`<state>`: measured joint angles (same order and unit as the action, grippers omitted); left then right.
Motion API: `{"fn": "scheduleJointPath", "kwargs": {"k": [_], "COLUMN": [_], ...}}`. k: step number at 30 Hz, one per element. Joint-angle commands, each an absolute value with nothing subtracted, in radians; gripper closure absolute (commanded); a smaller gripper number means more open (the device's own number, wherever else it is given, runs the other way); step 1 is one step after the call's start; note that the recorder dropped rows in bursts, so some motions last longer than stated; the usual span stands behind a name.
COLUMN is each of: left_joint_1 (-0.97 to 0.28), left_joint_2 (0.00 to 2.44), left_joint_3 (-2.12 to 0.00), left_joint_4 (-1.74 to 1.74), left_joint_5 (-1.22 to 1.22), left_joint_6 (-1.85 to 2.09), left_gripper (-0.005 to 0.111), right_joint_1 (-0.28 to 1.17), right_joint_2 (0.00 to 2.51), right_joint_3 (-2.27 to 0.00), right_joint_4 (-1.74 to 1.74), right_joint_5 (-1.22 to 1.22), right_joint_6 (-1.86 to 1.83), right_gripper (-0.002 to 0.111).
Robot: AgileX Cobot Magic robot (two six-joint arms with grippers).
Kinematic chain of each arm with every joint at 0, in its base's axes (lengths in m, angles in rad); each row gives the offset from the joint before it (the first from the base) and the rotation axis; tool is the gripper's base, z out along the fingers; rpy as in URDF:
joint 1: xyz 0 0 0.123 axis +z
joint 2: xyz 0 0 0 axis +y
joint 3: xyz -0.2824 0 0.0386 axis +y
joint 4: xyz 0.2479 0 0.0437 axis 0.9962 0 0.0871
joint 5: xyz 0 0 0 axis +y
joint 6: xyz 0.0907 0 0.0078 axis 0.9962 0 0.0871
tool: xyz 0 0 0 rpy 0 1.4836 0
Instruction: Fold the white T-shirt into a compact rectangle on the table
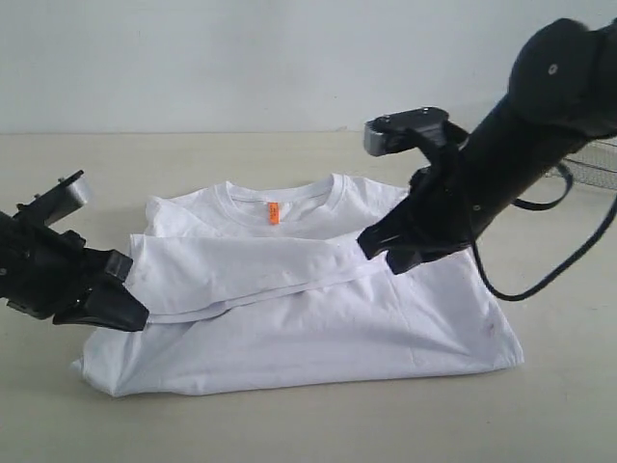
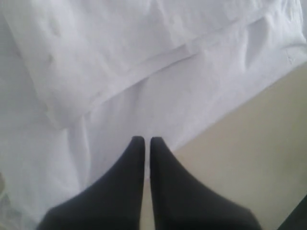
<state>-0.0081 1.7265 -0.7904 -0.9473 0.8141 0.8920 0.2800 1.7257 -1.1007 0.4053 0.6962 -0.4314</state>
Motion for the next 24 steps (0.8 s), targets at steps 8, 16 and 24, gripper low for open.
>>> {"fn": "scheduleJointPath", "kwargs": {"k": [8,16,24], "left_joint_1": [-0.012,-0.012,-0.012], "left_joint_2": [1.878,1.885,1.825], "left_joint_3": [-0.801,-0.804,-0.804], "left_joint_4": [-0.960,-0.918,-0.900], "left_joint_5": [0.682,0.676,0.659], "left_joint_6": [0.878,0.840,0.826], "left_gripper": [0.102,0.102,0.102], "right_joint_1": [0.545,0.597,0.593], "right_joint_2": [2.047,2.105,2.105], "right_joint_3": [-1.440,-1.514,-1.509], "right_joint_4": [0.394,0.365,0.200], "right_joint_5": [0.782,0.771,0.838], "right_joint_6": [-0.516,-0.504,-0.407], "right_gripper": [0.109,0.109,0.109]}}
